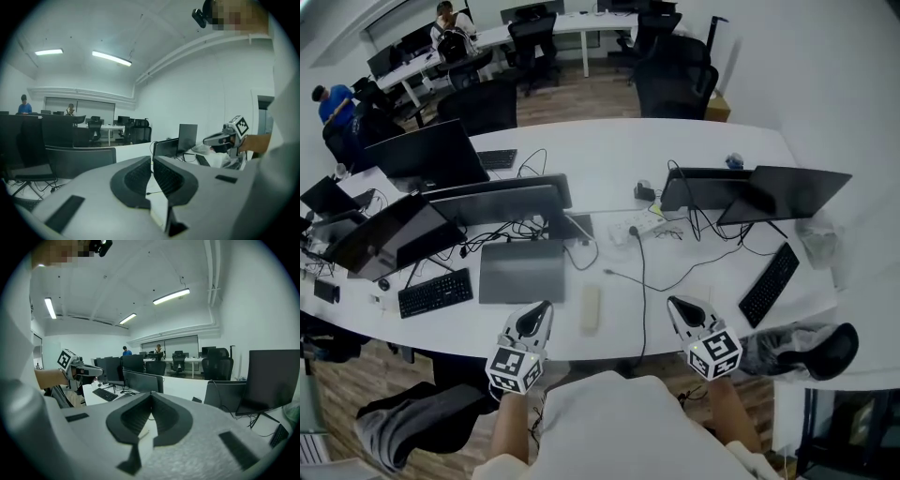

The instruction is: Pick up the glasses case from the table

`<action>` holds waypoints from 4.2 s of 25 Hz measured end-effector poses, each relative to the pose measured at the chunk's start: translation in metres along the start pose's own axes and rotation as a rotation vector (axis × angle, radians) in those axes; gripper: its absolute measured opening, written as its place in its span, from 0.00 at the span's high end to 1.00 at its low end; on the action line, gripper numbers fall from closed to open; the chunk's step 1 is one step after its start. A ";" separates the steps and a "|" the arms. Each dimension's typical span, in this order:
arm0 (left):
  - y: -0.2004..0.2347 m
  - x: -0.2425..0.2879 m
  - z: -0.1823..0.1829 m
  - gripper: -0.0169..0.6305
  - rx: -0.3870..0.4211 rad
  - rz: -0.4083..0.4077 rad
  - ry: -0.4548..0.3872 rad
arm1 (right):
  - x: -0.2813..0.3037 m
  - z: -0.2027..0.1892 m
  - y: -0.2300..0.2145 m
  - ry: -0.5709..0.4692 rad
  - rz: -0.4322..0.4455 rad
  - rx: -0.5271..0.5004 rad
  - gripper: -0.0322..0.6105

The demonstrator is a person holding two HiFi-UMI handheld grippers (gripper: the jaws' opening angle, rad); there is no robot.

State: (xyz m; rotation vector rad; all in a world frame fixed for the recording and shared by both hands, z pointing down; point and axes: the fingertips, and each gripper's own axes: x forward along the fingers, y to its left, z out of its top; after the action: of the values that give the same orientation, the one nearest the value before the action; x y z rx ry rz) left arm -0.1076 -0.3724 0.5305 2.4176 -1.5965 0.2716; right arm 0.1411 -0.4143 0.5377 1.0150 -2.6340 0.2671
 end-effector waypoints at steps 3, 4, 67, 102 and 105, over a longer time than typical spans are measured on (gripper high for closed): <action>0.007 0.007 0.004 0.95 -0.010 -0.012 -0.012 | 0.004 0.002 -0.002 -0.003 -0.022 -0.002 0.95; 0.009 0.010 0.005 0.95 -0.013 -0.015 -0.018 | 0.006 0.003 -0.003 -0.004 -0.027 -0.003 0.95; -0.007 0.182 -0.341 0.37 -0.106 -0.183 0.777 | 0.052 -0.124 -0.011 0.278 -0.075 0.158 0.95; 0.014 0.211 -0.393 0.48 -0.095 0.057 0.834 | 0.054 -0.149 -0.024 0.320 -0.033 0.164 0.95; 0.010 0.206 -0.378 0.48 -0.109 0.057 0.793 | 0.048 -0.146 -0.024 0.307 -0.027 0.149 0.95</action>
State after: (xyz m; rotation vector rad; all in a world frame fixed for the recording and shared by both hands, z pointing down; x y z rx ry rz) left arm -0.0468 -0.4471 0.9499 1.8133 -1.2511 0.9759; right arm 0.1542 -0.4210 0.6923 0.9674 -2.3492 0.5726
